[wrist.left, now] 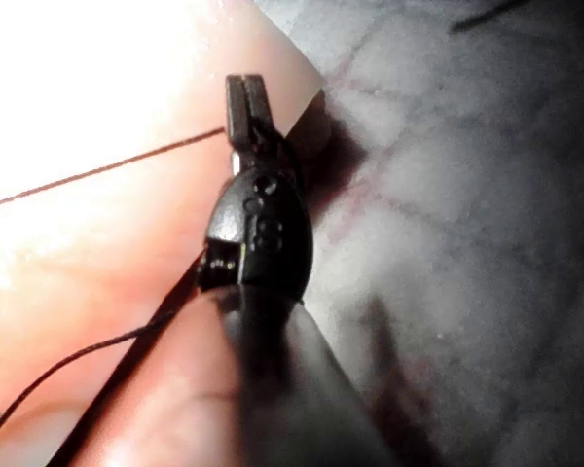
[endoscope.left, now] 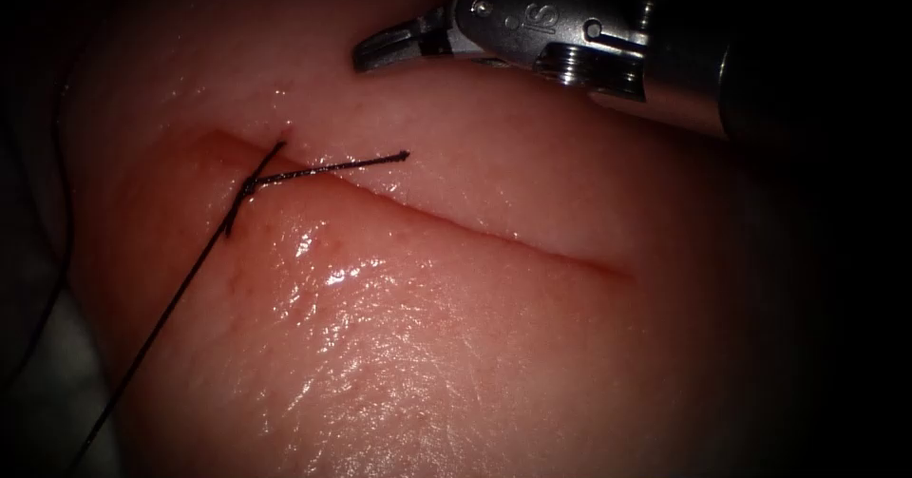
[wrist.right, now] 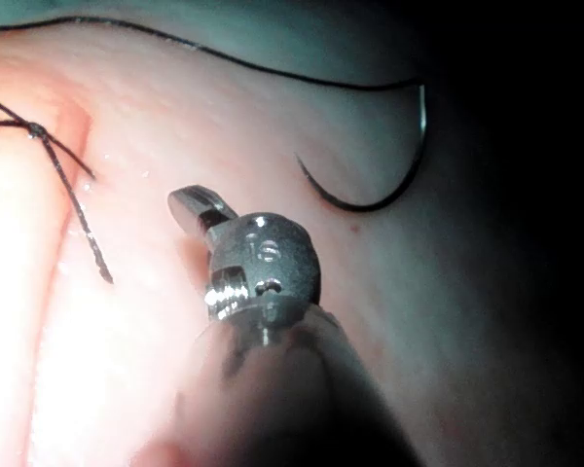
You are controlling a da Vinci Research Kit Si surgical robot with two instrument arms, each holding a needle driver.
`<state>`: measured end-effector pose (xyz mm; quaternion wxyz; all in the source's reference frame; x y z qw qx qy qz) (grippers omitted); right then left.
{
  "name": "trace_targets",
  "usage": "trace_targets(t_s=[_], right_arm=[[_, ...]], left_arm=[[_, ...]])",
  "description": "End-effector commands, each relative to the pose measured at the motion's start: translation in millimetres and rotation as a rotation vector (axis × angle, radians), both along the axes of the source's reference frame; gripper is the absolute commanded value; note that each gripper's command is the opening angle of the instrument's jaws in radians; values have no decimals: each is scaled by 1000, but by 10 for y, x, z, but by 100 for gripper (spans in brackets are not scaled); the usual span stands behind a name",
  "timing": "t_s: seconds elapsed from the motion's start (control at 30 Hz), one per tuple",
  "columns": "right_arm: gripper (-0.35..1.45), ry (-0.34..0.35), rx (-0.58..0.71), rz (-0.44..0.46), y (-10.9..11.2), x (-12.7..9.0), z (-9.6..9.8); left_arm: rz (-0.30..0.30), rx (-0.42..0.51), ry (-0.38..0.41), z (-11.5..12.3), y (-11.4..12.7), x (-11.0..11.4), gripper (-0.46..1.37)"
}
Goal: Wound Closure
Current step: Pull the right gripper up and the left gripper down to tighten the suture
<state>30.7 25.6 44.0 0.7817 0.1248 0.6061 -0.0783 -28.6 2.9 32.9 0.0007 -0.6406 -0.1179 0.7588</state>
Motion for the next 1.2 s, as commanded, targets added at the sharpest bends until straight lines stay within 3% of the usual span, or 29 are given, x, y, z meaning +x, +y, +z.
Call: trace_targets(t_s=[0.03,0.27,0.37,0.5,0.9,1.2], right_arm=[[79,-7,-2,-11,-2,-1,0],[77,-15,-2,-30,-4,-7,-6],[97,-14,-4,-35,-10,-7,-9],[99,-19,-11,-56,-20,-7,-12],[85,-74,-64,-129,-37,-4,5],[68,-125,-98,-157,-52,12,23]], left_arm=[[6,2,-2,-1,1,0,-35],[7,-9,-10,-3,8,0,-35],[2,-7,-14,-4,11,0,-35],[3,-10,-16,-5,14,0,-35],[-5,-20,-26,-18,23,-2,-35],[-8,-30,-32,-31,31,-6,-35]])
